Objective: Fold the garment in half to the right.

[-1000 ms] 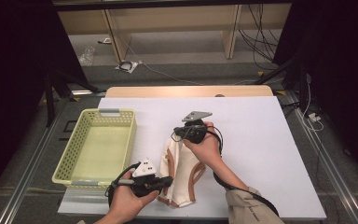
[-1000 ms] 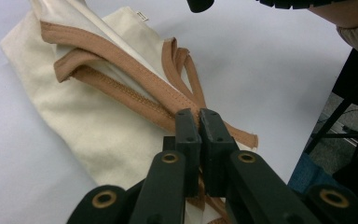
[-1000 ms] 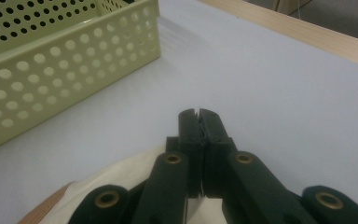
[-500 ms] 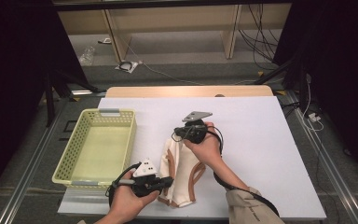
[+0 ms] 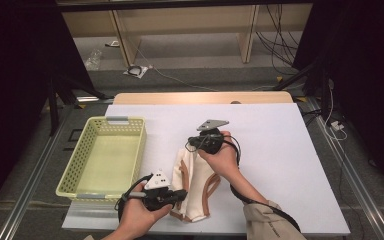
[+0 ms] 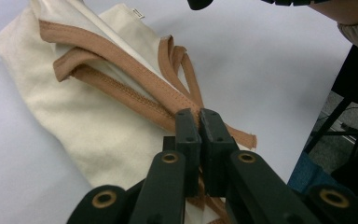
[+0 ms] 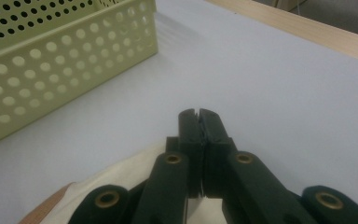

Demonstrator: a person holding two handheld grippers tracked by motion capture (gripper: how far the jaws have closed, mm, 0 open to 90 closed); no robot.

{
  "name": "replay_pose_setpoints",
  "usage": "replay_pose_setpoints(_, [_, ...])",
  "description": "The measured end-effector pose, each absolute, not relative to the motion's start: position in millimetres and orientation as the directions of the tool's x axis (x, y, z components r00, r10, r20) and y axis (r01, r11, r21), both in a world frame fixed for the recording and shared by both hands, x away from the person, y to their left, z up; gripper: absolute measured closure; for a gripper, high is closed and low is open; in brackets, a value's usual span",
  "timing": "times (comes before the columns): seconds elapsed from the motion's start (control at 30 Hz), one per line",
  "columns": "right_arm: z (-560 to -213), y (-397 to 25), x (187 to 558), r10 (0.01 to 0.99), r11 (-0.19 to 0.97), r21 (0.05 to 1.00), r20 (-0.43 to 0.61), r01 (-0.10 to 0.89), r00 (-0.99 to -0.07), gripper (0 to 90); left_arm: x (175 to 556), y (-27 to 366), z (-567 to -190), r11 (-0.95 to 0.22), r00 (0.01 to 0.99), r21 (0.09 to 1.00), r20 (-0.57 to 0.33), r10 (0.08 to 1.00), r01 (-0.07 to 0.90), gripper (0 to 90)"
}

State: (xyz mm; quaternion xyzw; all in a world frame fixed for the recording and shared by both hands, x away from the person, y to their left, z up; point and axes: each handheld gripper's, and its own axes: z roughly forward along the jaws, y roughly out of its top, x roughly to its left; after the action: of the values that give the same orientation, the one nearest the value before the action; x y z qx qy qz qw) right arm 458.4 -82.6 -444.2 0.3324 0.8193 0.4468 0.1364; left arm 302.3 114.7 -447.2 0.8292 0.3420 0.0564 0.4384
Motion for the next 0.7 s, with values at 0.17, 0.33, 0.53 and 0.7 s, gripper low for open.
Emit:
replay_pose_setpoints(0.17, [-444.4,-83.4,458.3,0.667,0.381,0.822,0.072,0.423,-0.742,89.5,302.3,114.3,-447.4,-0.382,0.76,0.765,-0.207,0.616,0.518,86.6])
replay_pose_setpoints(0.33, [-444.5,-84.1,458.1,0.668,0.38,0.823,0.072,0.423,-0.741,89.5,302.2,114.0,-447.4,-0.383,0.76,0.765,-0.207,0.616,0.519,86.6])
replay_pose_setpoints(0.53, [-444.5,-84.9,458.1,0.671,0.378,0.822,0.074,0.426,-0.738,89.5,302.4,113.9,-447.3,-0.38,0.759,0.766,-0.208,0.616,0.519,86.6])
replay_pose_setpoints(0.7, [-444.9,-85.7,458.3,0.671,0.379,0.822,0.072,0.425,-0.738,89.5,302.6,113.9,-447.4,-0.382,0.76,0.765,-0.207,0.616,0.518,86.6])
